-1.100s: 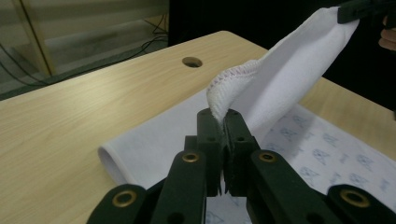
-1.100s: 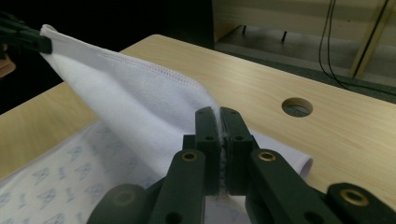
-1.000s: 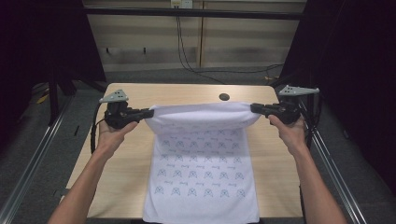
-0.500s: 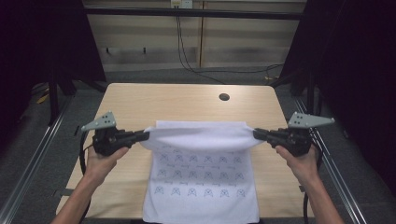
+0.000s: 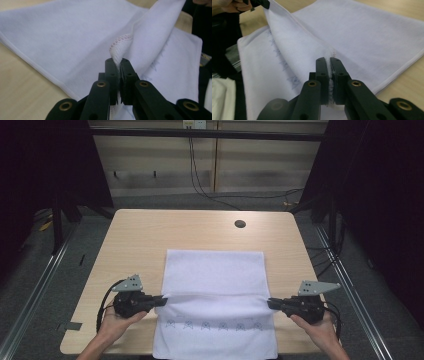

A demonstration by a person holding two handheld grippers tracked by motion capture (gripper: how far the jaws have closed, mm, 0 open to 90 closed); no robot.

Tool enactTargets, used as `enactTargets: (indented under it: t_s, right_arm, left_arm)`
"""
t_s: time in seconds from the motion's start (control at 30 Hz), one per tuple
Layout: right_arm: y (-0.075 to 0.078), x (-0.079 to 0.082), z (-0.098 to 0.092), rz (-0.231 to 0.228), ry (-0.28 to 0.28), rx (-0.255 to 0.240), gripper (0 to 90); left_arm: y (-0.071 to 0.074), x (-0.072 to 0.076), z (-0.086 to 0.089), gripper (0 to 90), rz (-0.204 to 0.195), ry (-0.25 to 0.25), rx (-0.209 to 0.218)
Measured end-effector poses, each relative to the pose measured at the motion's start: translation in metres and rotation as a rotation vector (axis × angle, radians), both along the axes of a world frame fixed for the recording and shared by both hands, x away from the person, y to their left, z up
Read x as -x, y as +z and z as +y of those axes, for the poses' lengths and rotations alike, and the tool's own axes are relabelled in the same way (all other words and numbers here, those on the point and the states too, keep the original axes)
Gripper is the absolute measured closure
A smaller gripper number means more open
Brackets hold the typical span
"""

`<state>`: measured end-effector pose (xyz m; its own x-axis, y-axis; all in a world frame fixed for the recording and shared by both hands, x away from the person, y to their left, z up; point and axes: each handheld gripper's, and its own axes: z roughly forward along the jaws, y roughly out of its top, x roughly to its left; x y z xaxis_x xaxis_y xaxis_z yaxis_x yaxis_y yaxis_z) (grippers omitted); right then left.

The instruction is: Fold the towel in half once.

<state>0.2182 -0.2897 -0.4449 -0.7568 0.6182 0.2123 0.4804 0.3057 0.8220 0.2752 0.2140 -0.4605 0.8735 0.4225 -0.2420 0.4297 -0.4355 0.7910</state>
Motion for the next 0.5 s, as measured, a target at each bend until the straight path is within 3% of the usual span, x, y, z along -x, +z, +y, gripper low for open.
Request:
enactTargets:
  t_s: [0.07, 0.17, 0.23, 0.3, 0.37, 0.43, 0.47, 0.5]
  right_arm:
    - [-0.005, 0.009, -0.003, 0.023, 0.037, -0.007, 81.2]
    - [-0.016, 0.023, -0.004, 0.068, 0.064, 0.000, 81.7]
    - [-0.024, 0.031, -0.001, 0.095, 0.089, 0.053, 79.6]
    - [-0.029, 0.039, -0.001, 0.118, 0.121, 0.071, 76.0]
    - [-0.030, 0.045, -0.001, 0.142, 0.132, 0.069, 69.7]
    - [-0.031, 0.051, -0.002, 0.210, 0.152, -0.006, 67.7]
    - [-0.031, 0.055, -0.001, 0.212, 0.177, -0.013, 67.6]
    - [-0.030, 0.058, 0.001, 0.196, 0.184, 0.011, 65.6]
  left_arm:
    - [-0.006, 0.008, 0.003, 81.7, 0.022, -0.035, -0.026]
    - [-0.016, 0.018, 0.004, 82.8, 0.054, -0.081, -0.061]
    - [-0.020, 0.023, 0.003, 83.0, 0.082, -0.133, -0.086]
    - [-0.023, 0.028, 0.001, 80.6, 0.100, -0.177, -0.123]
    - [-0.026, 0.032, 0.003, 74.3, 0.144, -0.202, -0.125]
    - [-0.026, 0.037, 0.006, 69.0, 0.153, -0.218, -0.109]
    - [-0.026, 0.038, 0.008, 68.5, 0.164, -0.237, -0.091]
    - [-0.025, 0.040, 0.009, 68.0, 0.166, -0.245, -0.078]
